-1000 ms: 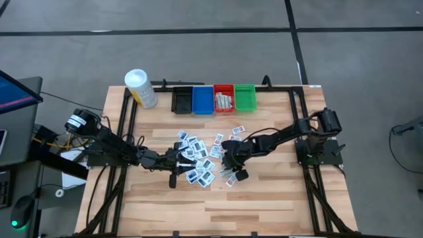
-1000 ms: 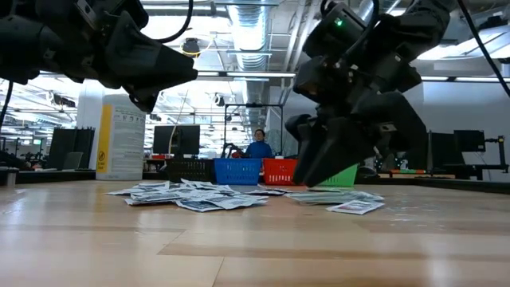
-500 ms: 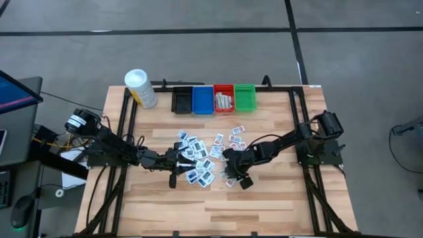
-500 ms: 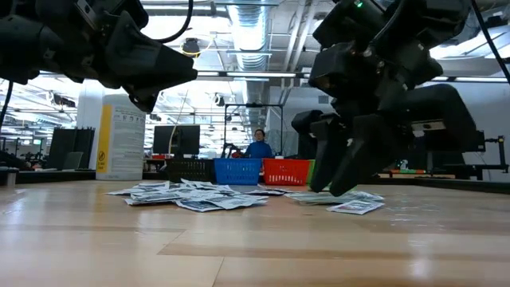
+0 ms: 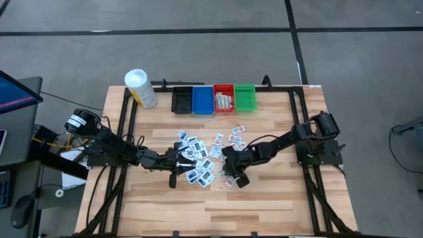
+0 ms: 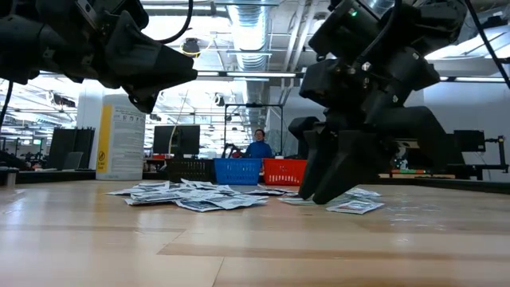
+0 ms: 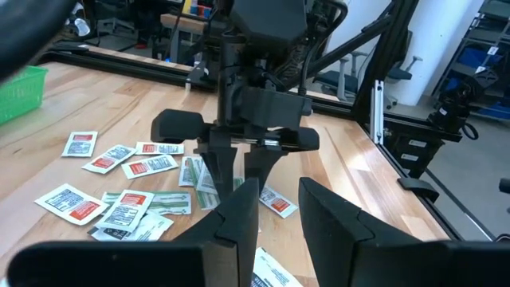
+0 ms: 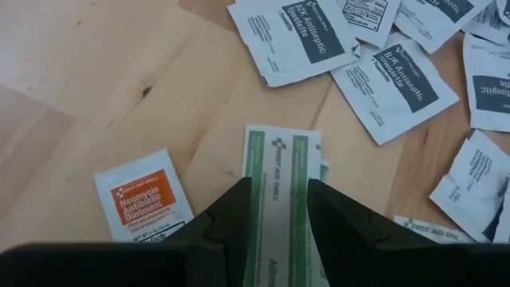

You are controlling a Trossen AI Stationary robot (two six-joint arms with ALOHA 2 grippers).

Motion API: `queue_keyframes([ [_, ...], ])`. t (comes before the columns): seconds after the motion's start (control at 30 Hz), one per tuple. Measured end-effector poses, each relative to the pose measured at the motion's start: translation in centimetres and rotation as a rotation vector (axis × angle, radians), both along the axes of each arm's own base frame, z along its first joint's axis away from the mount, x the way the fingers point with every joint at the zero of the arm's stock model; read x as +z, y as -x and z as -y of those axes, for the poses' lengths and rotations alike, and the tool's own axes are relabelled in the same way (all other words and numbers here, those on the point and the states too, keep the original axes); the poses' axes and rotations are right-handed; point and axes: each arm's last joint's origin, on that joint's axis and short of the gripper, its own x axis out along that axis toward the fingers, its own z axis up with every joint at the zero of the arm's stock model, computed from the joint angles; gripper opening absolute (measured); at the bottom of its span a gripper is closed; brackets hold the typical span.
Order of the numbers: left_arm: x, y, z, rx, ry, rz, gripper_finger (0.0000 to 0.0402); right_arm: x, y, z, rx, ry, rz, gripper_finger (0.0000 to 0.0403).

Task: Pick & Place First Aid Supplies
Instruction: Put the green bandage pack into the red bin

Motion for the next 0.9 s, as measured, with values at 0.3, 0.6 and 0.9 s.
queue_keyframes([
  [0.3, 0.0, 0.0, 0.0, 0.001, 0.0, 0.0, 0.0093, 1.0, 0.1, 0.3, -0.003, -0.001, 0.022, 0.0118],
  [0.6, 0.0, 0.0, 0.0, -0.001, -0.001, -0.002, 0.0093, 4.4, 0.3, 0.2, 0.039, 0.024, 0.153, 0.0118],
  [0.9, 0.0, 0.0, 0.0, -0.001, -0.002, -0.004, 0.0093, 3.7, 0.2, 1.1, -0.004, 0.041, 0.12, 0.0118],
])
